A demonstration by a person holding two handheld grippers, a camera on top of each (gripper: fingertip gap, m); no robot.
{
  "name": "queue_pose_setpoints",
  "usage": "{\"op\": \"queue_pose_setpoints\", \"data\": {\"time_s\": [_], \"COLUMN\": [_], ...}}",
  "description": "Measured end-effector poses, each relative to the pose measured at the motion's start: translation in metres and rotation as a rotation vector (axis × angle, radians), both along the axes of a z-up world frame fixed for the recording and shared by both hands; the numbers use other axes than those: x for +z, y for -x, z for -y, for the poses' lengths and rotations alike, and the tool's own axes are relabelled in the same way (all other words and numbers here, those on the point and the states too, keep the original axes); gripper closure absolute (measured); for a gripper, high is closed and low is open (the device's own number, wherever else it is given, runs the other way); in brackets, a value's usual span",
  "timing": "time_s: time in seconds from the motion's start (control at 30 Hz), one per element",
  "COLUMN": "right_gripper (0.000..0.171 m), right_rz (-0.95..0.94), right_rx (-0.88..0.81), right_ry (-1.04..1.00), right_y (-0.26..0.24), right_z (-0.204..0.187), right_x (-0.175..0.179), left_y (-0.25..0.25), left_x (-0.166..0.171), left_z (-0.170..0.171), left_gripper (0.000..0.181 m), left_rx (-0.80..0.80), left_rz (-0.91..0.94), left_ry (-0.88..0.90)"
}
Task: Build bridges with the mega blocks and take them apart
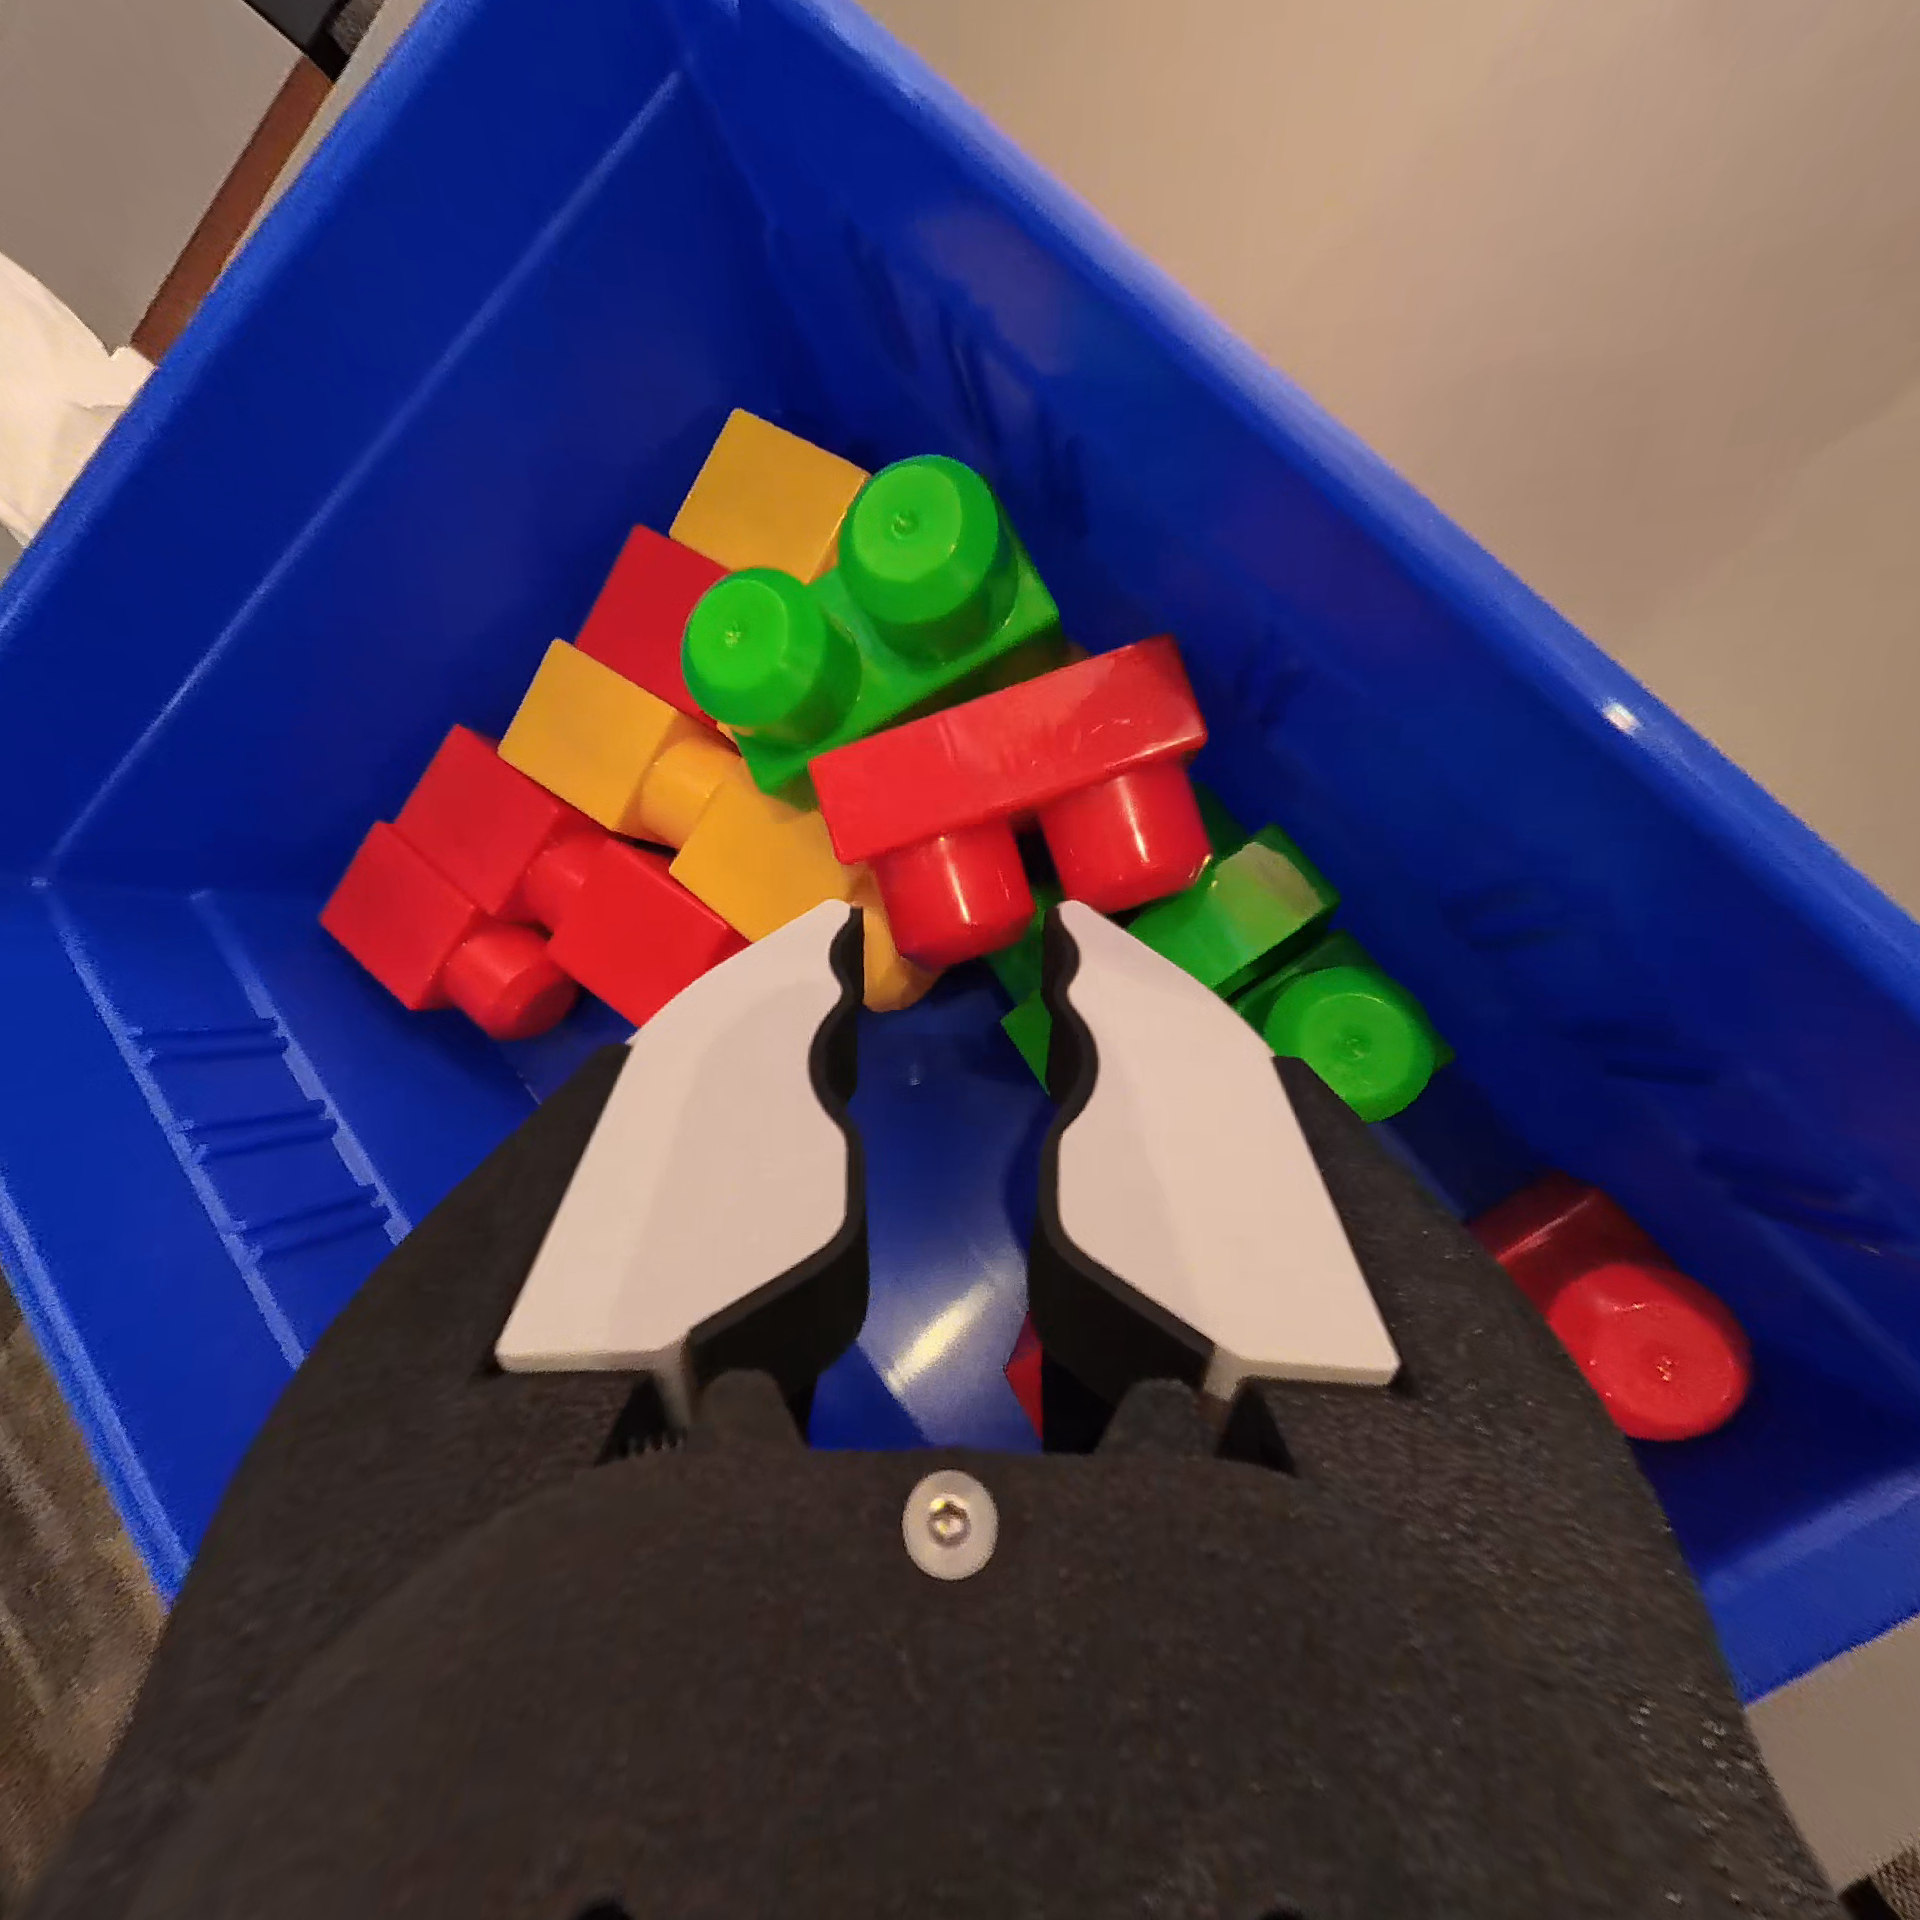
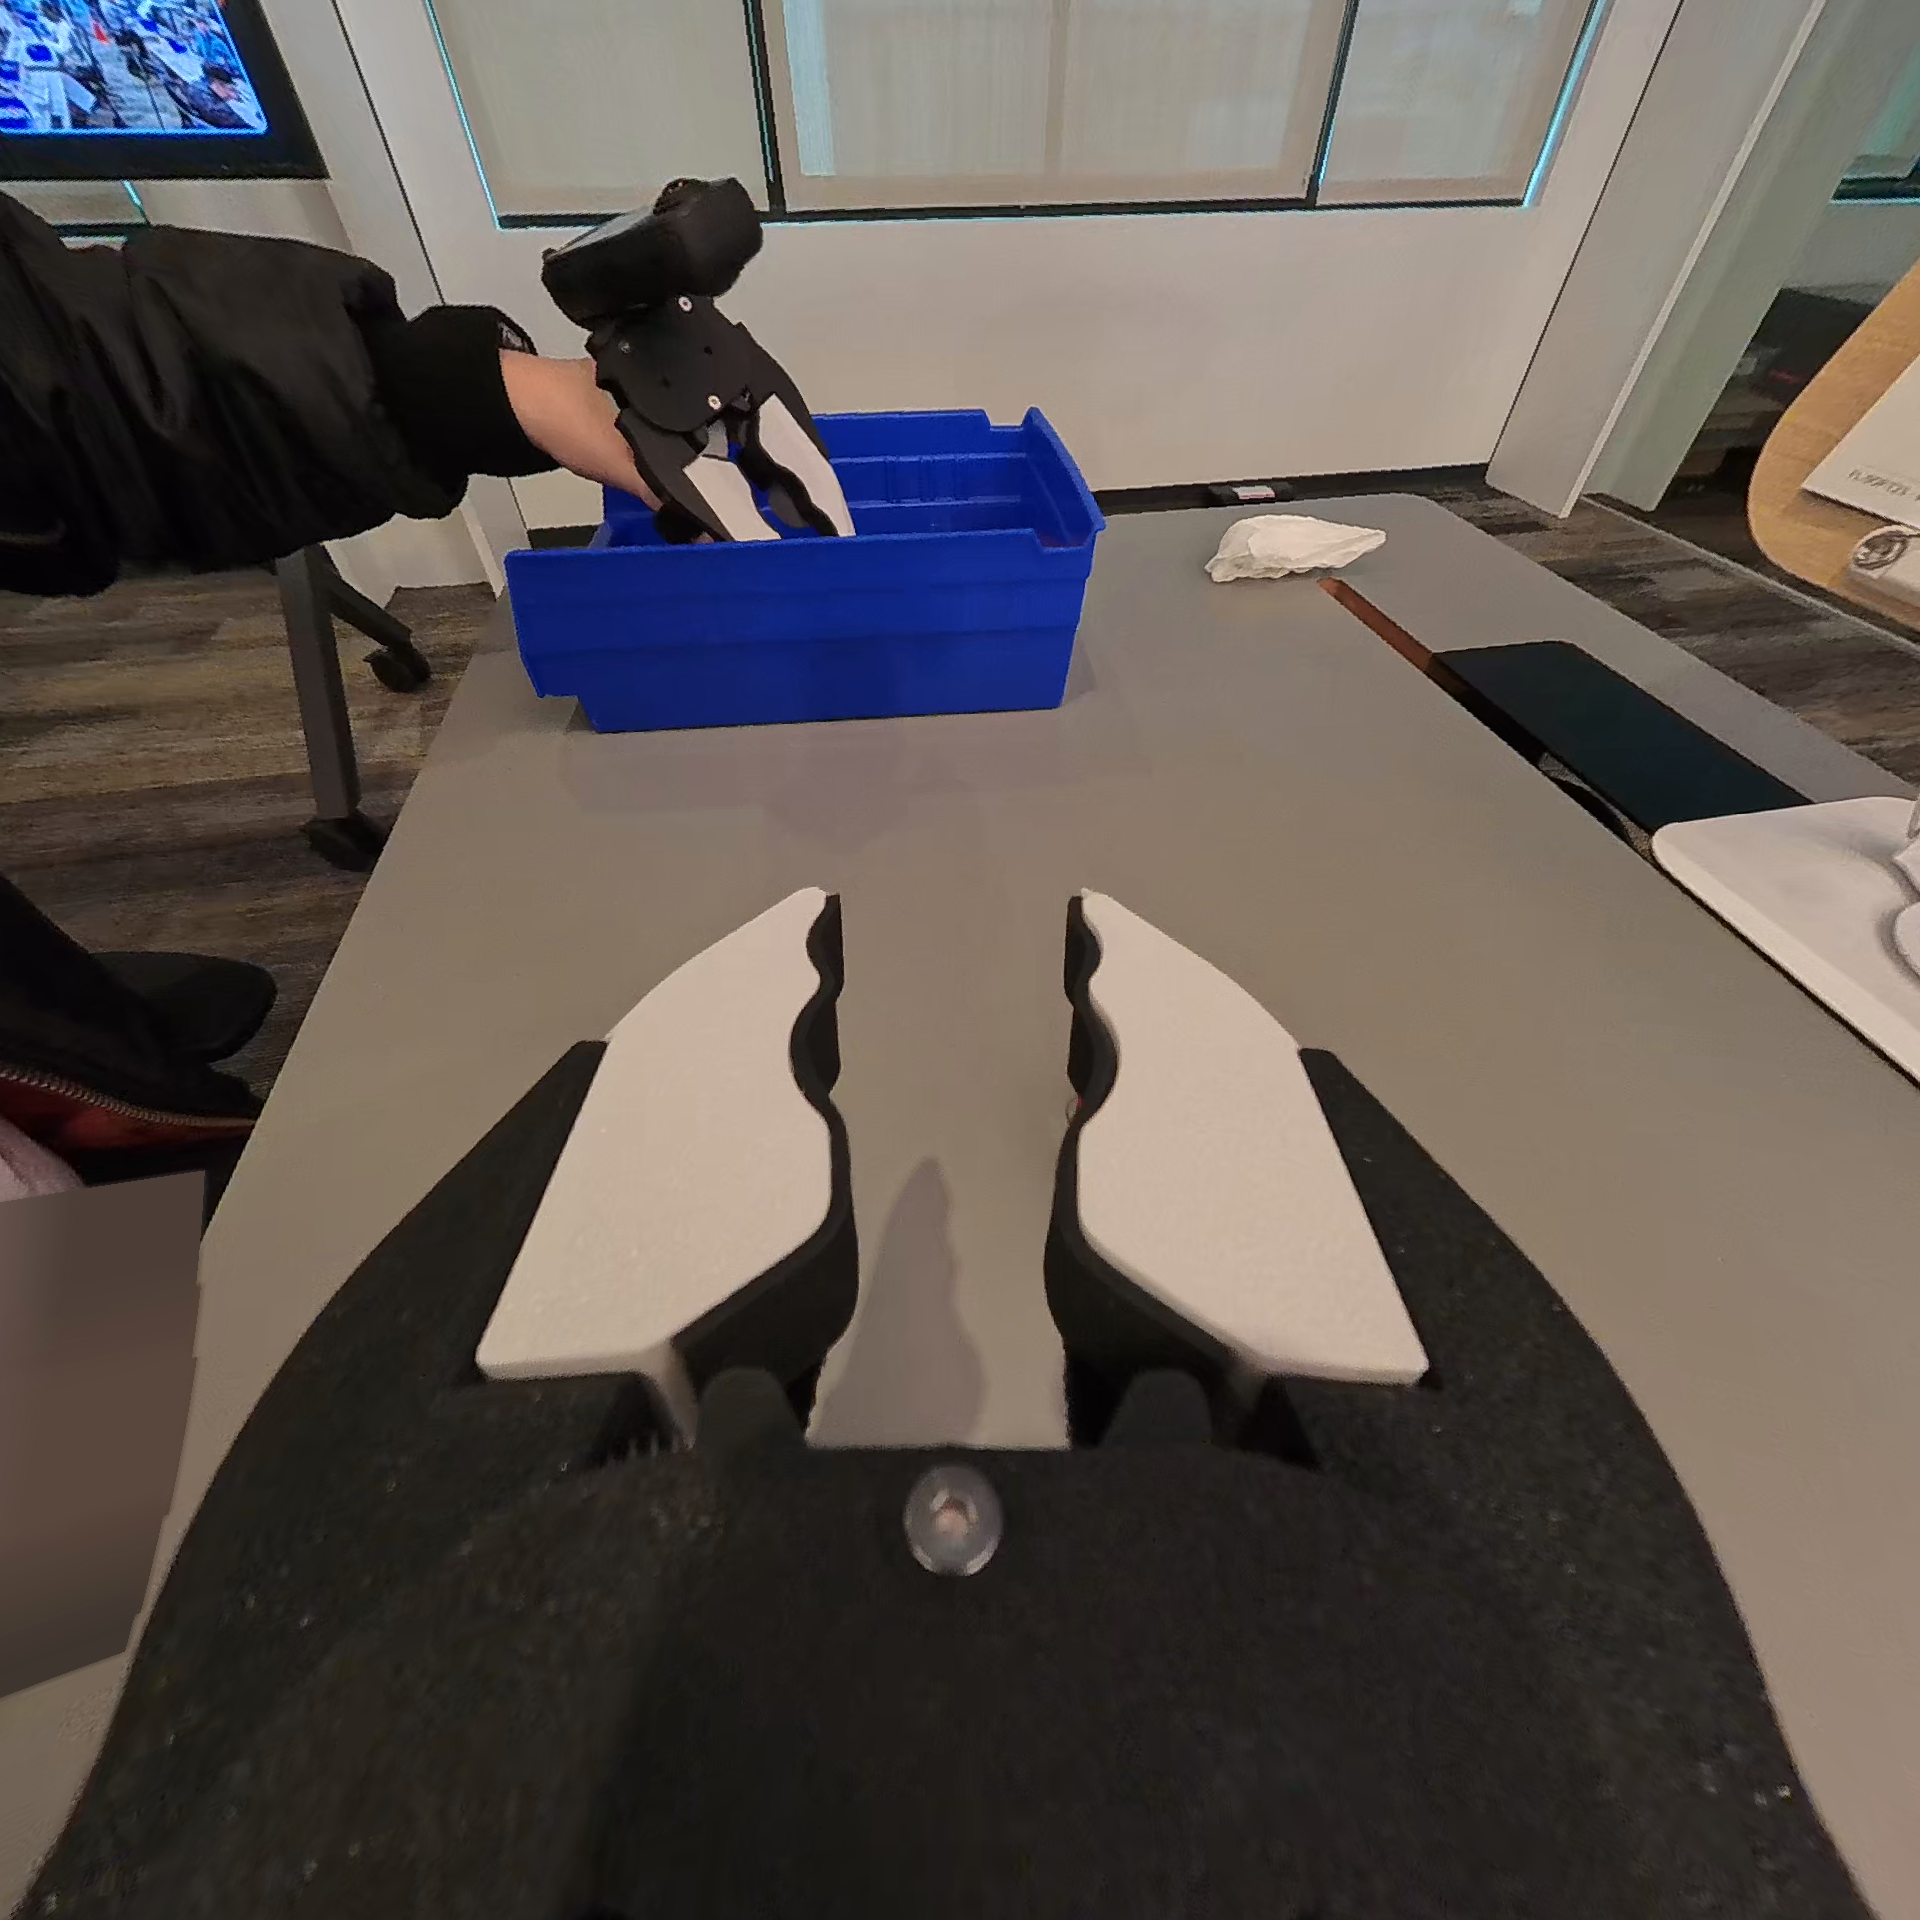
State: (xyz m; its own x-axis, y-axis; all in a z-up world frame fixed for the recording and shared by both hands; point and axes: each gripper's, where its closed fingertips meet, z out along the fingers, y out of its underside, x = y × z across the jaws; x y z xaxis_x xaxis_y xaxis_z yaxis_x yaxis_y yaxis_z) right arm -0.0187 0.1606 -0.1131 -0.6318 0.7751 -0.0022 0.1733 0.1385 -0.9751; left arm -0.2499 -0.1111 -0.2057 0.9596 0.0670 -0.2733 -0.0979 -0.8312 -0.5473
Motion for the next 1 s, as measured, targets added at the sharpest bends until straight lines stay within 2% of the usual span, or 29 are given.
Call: {"op": "queue_pose_setpoints", "data": {"time_s": [0.17,0.33,0.63,0.87,1.0], "right_gripper": [0.131,0.132,0.132,0.133,0.128], "right_rz": [0.01,0.013,-0.009,-0.016,-0.013], "right_rx": [0.013,0.012,0.038,0.097,0.111], "right_ry": [-0.008,-0.009,-0.025,-0.019,-0.08], "right_y": [-0.002,-0.008,-0.007,0.01,0.045], "right_z": [0.002,-0.001,0.006,0.039,0.084], "right_x": [-0.006,-0.008,0.0,0.002,0.015], "left_y": [0.007,0.008,0.011,0.006,0.0], "left_x": [-0.005,-0.005,0.037,0.021,0.012], "left_z": [-0.001,-0.003,0.019,0.028,0.042], "left_gripper": [0.154,0.154,0.156,0.157,0.157], "left_rx": [0.024,0.037,0.074,0.107,0.159], "left_rz": [-0.064,-0.033,-0.076,-0.019,-0.008], "left_ry": [0.027,0.019,-0.026,0.059,0.156]}}
